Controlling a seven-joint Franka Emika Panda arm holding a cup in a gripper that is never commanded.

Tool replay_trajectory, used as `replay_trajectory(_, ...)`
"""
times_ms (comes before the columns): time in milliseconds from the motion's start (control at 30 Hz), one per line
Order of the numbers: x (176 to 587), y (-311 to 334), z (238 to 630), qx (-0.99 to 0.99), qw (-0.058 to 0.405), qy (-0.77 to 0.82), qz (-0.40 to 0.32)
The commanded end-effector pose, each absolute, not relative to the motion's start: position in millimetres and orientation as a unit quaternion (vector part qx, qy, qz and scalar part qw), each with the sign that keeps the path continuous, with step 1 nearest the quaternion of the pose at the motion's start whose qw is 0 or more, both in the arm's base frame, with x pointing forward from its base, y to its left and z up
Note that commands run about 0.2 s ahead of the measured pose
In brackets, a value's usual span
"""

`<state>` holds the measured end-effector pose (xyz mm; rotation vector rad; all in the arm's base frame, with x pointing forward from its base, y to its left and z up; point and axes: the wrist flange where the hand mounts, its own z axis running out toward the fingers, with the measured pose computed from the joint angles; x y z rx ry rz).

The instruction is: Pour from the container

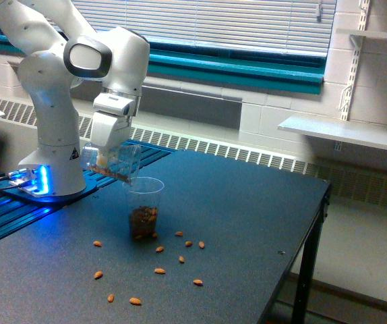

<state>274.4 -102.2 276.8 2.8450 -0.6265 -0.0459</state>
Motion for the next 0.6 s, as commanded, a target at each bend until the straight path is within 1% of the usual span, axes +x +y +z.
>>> replay_trajectory(33,283.7,-119.5,270.6,0.936,0.119,-0.327,-0.063)
replay_trajectory(600,288.4,-117.9,273.1,0.939,0.108,-0.325,-0.046)
